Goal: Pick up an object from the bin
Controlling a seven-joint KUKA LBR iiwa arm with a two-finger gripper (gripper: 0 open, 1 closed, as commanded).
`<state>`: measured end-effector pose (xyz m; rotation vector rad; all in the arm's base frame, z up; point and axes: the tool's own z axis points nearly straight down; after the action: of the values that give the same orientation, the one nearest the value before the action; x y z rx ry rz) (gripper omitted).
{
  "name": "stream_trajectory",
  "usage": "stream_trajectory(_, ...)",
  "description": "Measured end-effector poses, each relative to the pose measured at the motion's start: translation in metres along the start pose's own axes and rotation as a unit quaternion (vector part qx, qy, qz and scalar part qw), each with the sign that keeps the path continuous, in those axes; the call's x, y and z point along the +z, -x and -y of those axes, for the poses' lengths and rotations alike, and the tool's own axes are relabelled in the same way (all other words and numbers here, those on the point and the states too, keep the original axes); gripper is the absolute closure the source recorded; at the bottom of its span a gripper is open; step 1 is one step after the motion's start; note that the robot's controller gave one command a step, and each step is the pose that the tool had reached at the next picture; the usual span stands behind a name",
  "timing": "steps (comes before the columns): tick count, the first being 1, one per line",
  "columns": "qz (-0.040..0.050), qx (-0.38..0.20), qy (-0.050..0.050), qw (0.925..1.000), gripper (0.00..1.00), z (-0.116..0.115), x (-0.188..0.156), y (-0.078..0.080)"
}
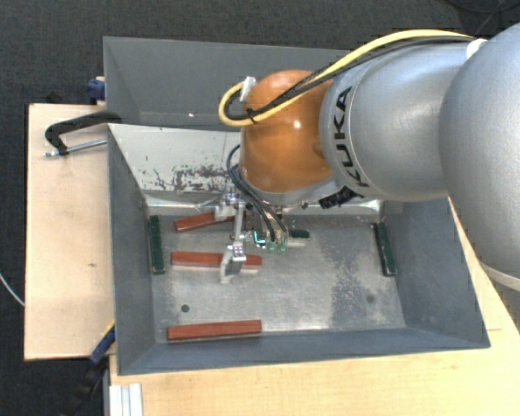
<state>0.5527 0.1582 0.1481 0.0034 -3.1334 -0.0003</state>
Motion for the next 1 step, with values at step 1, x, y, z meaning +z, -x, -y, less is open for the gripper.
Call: stream_trajectory(1, 0.0042, 0.001, 0.001, 1.0, 0.0, 0.0007, -0.0048, 0.0021)
